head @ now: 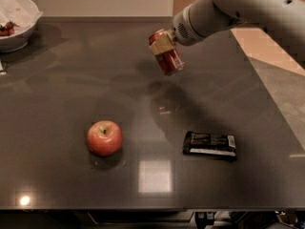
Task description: Place coke can upright
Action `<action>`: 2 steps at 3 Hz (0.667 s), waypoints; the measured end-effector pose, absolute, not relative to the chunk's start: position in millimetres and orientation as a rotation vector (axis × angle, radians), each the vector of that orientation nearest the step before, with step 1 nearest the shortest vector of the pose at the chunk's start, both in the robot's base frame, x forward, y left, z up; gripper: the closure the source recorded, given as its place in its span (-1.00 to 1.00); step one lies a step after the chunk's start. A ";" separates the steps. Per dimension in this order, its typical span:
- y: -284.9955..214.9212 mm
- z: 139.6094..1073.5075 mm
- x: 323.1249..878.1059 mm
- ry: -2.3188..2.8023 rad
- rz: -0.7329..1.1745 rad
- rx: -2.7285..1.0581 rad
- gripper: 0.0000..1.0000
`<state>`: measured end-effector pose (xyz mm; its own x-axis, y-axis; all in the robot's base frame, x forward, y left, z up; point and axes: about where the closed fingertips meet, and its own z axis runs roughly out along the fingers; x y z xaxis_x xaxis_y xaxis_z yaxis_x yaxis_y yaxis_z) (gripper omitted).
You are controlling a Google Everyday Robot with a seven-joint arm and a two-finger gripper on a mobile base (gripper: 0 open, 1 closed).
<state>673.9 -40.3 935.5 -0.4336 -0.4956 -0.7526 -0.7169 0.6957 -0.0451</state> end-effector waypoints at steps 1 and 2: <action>-42.1 938.1 668.6 1.978 0.406 -0.952 1.00; -48.4 938.8 659.7 1.838 0.449 -0.952 1.00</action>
Offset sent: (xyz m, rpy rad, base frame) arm -0.0304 -0.0248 0.0087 0.1828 -0.4133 0.2192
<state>659.7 -48.4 938.8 -0.2127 -0.4122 -0.8859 -0.7740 0.6244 -0.1047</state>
